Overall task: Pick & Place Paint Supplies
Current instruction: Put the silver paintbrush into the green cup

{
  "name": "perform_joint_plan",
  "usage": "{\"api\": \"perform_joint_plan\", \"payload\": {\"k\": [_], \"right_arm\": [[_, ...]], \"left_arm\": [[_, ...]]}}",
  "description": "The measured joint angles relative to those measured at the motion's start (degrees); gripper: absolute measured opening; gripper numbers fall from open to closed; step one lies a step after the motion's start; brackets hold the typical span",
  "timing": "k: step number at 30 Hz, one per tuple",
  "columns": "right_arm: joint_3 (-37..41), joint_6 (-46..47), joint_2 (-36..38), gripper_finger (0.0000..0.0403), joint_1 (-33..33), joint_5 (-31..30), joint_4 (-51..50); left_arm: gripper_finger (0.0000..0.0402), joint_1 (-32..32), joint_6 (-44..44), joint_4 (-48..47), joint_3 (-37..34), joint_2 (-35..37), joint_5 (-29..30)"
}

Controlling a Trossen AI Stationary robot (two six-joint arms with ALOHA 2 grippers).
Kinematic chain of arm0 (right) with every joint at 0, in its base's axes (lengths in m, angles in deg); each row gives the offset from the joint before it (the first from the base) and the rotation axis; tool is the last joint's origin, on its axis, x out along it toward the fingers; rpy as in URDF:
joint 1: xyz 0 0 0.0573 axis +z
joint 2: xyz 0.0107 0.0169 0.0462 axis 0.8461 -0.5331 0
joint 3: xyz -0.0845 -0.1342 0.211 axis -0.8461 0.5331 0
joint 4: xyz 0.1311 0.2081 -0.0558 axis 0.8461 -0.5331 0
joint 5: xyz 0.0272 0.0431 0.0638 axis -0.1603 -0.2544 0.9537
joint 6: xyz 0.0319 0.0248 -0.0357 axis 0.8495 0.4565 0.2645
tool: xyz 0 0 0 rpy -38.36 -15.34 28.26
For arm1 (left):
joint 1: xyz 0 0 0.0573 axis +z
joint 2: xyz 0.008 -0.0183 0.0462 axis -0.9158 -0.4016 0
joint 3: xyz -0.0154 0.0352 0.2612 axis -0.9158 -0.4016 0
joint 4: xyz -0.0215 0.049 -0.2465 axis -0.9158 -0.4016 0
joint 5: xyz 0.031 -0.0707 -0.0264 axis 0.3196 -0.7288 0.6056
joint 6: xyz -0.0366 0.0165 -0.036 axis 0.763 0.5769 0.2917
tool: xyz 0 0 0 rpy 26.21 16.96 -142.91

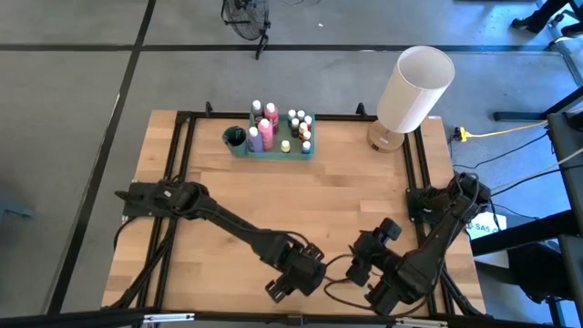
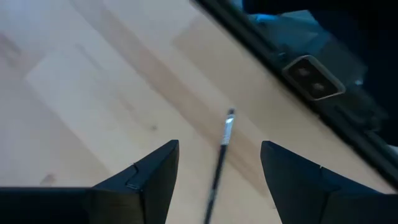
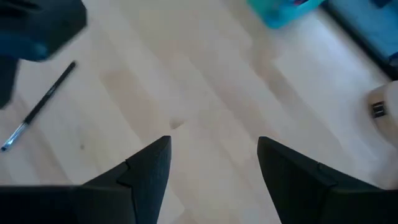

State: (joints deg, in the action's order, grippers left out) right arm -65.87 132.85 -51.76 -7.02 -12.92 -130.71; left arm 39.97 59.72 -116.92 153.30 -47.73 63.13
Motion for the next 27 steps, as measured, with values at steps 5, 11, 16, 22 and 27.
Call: {"api": "perform_joint_plan", "payload": {"k": [5,11,16,22,27], "right_arm": [[-0.59,4.47,0.04,0.0242,2.17,-2.77,-3.2],[-0.59,2.14,3.7,0.0242,3.2,-4.03,-3.36],[-0.61,3.32,4.59,0.0242,5.56,-8.44,-3.29],[-0.61,5.12,4.61,0.0242,7.45,-8.41,-3.36],[-0.61,5.13,4.63,0.0242,7.53,-8.4,-3.34]], "left_arm": [[0.0224,0.26,-0.12,-0.12,0.0,0.0,0.53],[0.0224,0.24,-2.77,-1.21,0.0,-0.02,2.65],[0.0223,-0.34,2.0,-3.6,0.03,-0.62,4.81],[0.0223,-2.53,3.29,-1.84,0.0,-2.06,8.79],[0.0223,-3.81,3.93,-0.32,0.02,-2.69,10.59]]}}
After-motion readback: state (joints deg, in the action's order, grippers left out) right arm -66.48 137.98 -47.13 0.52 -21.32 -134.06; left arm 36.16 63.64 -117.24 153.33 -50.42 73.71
